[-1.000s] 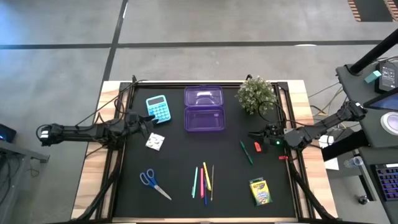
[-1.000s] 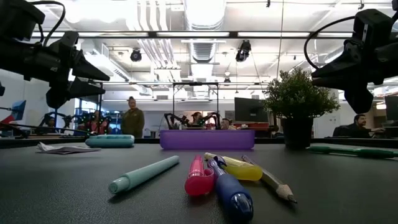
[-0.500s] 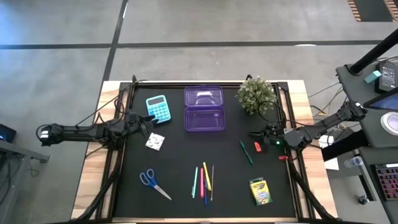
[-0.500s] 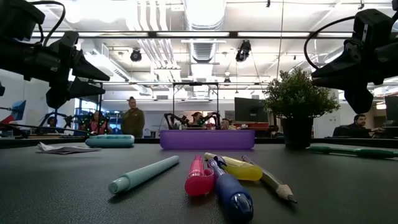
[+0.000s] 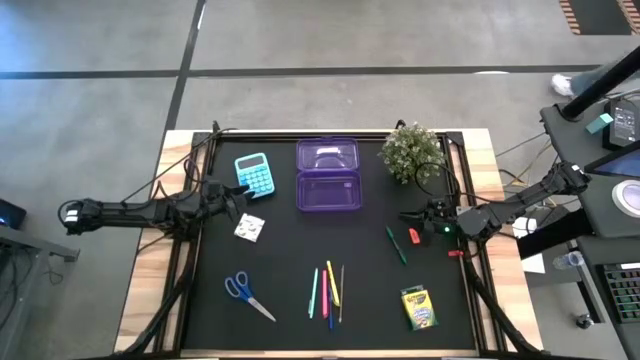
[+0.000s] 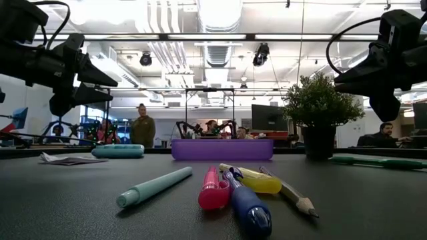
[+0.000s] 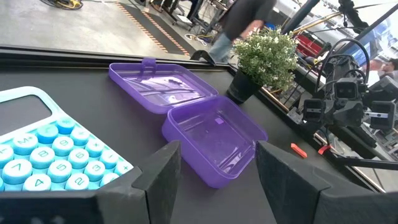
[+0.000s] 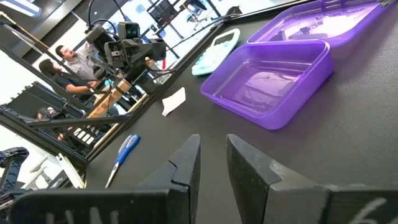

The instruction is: Pack school essentials

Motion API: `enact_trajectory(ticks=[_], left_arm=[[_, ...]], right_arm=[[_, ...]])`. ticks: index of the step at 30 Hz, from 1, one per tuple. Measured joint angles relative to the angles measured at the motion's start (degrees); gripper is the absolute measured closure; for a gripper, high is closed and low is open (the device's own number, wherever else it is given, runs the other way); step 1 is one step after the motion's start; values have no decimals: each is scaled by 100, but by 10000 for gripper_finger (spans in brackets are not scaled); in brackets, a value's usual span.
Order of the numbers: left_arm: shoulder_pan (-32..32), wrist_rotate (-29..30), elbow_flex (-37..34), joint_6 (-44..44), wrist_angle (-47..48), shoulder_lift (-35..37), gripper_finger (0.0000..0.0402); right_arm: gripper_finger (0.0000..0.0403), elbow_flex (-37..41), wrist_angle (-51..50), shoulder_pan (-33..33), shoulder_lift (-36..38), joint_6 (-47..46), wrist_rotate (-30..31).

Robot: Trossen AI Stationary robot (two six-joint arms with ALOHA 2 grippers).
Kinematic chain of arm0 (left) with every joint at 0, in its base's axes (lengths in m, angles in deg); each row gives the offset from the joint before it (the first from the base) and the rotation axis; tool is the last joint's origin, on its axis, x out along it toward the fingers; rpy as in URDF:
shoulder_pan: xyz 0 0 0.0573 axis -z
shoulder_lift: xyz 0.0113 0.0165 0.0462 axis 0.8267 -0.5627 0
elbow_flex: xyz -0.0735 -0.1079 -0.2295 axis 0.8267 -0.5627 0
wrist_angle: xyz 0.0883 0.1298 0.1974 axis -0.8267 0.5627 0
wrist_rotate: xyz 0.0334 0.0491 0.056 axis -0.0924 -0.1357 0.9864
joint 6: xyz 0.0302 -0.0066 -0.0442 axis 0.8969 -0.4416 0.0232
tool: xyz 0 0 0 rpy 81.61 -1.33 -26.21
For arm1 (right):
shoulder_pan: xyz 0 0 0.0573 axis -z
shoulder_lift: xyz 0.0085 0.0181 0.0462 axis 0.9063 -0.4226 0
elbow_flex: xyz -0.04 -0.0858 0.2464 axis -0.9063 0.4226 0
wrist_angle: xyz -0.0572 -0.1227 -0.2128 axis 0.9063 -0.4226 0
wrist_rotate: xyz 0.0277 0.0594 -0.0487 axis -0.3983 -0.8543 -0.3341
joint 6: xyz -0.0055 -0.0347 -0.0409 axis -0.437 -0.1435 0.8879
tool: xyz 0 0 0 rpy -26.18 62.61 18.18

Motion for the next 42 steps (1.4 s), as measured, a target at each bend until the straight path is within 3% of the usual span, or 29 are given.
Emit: enact_trajectory(ticks=[21, 25, 42], left_arm=[[0, 8, -2, 0, 1, 0, 210], [-2, 316, -7, 0, -48, 0, 210], [-1, -260, -109, 249, -1955, -28, 210]], right_arm=[[335, 0, 0, 0, -2, 0, -1], [335, 0, 0, 1, -1, 0, -2], [335, 0, 0, 0, 0, 0, -2]])
